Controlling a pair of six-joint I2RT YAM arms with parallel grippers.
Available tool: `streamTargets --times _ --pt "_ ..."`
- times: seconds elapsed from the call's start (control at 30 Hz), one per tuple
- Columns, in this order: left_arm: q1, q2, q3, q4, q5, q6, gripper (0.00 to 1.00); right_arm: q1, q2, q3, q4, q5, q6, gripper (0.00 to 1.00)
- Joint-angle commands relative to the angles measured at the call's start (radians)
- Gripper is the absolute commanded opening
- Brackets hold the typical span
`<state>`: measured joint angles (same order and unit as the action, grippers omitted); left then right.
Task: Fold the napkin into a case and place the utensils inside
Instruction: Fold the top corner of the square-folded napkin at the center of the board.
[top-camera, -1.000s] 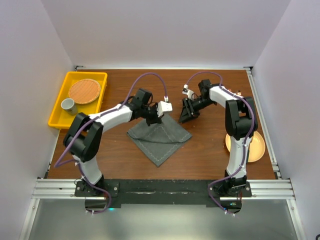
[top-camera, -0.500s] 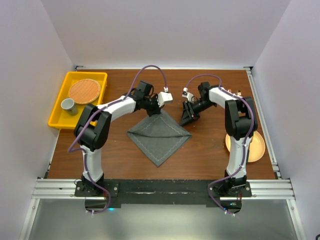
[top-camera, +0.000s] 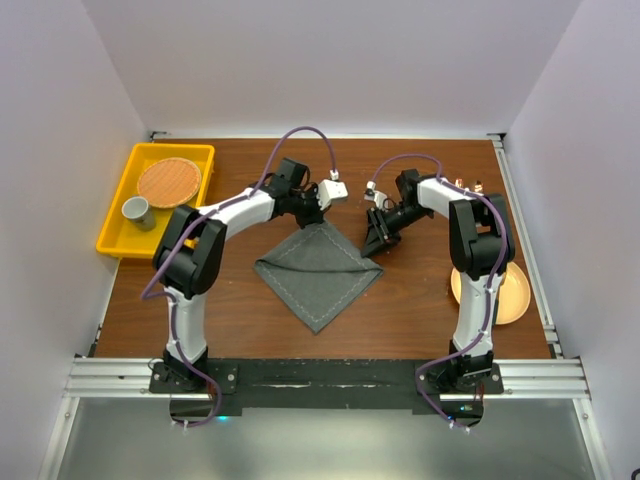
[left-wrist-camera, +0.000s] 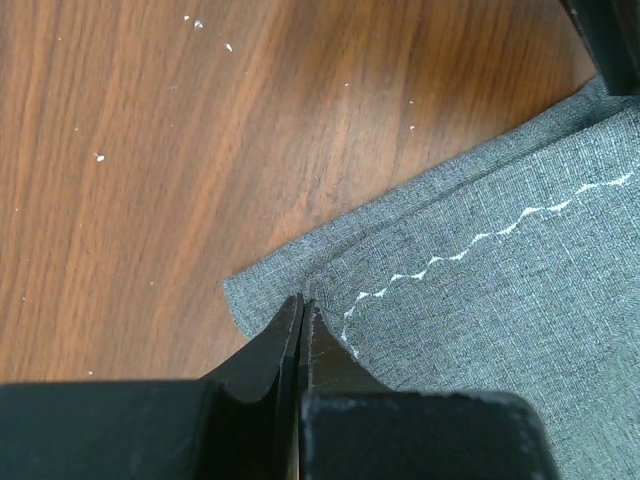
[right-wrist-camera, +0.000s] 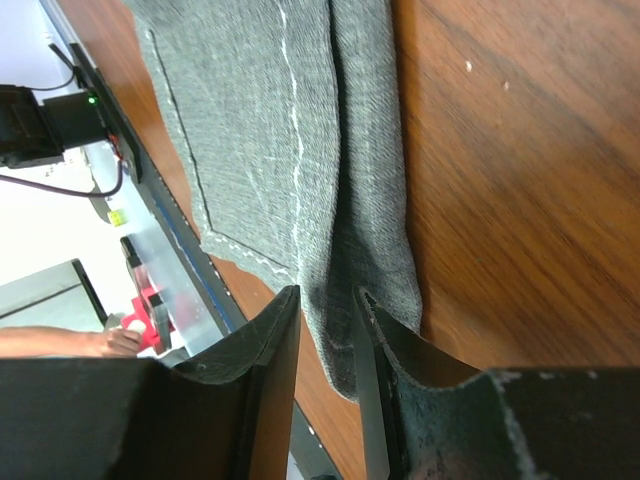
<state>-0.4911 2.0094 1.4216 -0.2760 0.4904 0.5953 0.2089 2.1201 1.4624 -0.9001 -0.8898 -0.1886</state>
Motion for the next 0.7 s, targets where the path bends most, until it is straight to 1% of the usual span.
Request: streamTargets --times 0.0,0.23,0.67 --pt "0.008 0.014 0.043 0.006 0.014 0.024 0.0 0.001 -0.012 -0.019 0.003 0.006 -0.025 0.31" --pt "0.008 0.032 0.057 0.014 0.013 0.032 0.0 0.001 -0.02 -0.037 0.009 0.009 -0.025 0.28" --pt "0.008 0.043 0.053 0.038 -0.004 0.038 0.0 0.001 -0.014 -0.037 0.015 0.022 -0.012 0.3"
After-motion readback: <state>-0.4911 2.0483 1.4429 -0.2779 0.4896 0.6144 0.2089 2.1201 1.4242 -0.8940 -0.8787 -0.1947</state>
